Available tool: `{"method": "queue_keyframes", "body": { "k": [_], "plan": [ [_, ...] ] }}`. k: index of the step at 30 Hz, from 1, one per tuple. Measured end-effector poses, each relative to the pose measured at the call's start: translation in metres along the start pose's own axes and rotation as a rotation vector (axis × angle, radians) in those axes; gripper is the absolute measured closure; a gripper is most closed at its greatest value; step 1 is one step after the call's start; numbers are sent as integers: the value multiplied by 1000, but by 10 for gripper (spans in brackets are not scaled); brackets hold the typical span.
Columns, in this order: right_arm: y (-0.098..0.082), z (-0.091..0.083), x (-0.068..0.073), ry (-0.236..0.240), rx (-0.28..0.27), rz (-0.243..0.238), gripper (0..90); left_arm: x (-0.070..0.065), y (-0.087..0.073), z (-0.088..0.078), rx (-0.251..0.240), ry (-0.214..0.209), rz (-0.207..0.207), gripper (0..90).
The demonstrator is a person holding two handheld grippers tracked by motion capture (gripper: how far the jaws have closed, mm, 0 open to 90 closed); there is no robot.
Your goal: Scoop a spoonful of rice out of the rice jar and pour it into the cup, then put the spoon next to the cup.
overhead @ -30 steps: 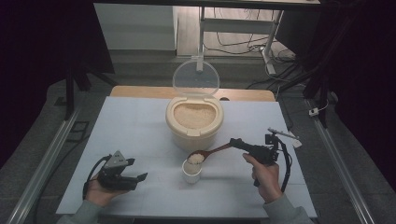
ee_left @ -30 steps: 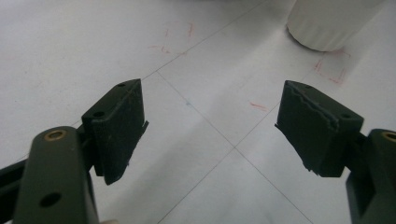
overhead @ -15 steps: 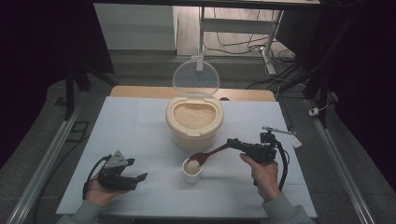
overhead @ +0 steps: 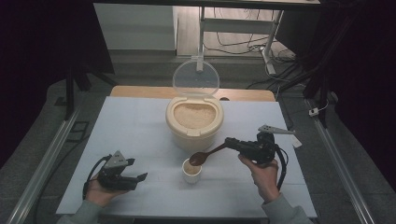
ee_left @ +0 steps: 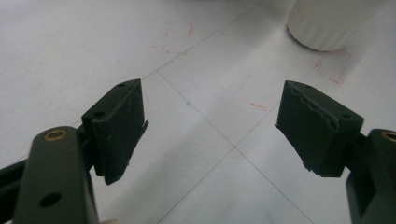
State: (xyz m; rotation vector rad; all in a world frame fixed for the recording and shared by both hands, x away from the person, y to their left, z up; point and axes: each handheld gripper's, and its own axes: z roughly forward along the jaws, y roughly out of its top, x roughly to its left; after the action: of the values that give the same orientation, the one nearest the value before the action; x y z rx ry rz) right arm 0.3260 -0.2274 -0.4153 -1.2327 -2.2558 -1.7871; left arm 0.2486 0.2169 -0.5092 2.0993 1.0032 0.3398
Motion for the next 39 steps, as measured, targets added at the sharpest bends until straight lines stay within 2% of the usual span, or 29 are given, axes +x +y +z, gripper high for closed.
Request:
{"method": "queue_keyframes", "body": {
  "k": [6, 16, 26, 32, 39],
  "plan": [
    [0, -1, 0, 16, -5, -1, 828, 0, 0, 0, 0, 0, 0, 229],
    [-1, -11, -9, 47, -45, 49, 827, 1, 0, 0, -2, 2, -2, 229],
    [7, -29, -12, 55, -67, 33, 827, 2, -1, 0, -1, 1, -3, 229],
    [12, -44, -15, 40, -79, 20, 827, 2, -1, 0, 1, 1, -3, 229],
    [20, -65, -20, 22, -62, 7, 827, 2, 0, 0, 0, 2, -1, 229]
  ]
}}
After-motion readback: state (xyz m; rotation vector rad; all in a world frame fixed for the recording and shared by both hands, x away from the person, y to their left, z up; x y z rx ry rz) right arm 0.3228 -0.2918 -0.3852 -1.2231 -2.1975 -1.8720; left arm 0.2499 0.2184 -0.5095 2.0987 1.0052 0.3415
